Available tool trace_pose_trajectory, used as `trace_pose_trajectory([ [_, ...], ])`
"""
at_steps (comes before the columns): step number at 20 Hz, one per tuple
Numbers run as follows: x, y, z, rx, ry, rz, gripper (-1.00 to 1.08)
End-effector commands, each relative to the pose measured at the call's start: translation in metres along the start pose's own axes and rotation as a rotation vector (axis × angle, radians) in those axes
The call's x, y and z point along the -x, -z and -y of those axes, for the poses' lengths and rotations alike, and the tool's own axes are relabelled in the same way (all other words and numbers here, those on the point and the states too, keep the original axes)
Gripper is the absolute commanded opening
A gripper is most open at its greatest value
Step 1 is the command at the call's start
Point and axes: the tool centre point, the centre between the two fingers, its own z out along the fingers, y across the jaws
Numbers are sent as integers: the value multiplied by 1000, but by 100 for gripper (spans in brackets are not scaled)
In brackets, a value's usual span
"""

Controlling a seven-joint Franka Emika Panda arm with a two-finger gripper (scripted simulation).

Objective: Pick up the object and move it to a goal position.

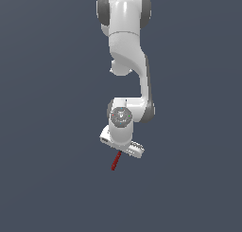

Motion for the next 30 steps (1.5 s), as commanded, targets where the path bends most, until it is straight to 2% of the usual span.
trace_pose_trajectory([
  [1,-1,-4,0,1,-1,-1,100],
  [2,-1,-3,0,1,-1,-1,100],
  [3,-1,-3,0,1,-1,-1,-100],
  [19,0,4,-7,1,-3,-2,-100],
  [25,5,16,-26,1,-3,-2,-100],
  [30,13,34,-54,0,-2,-1,-100],
])
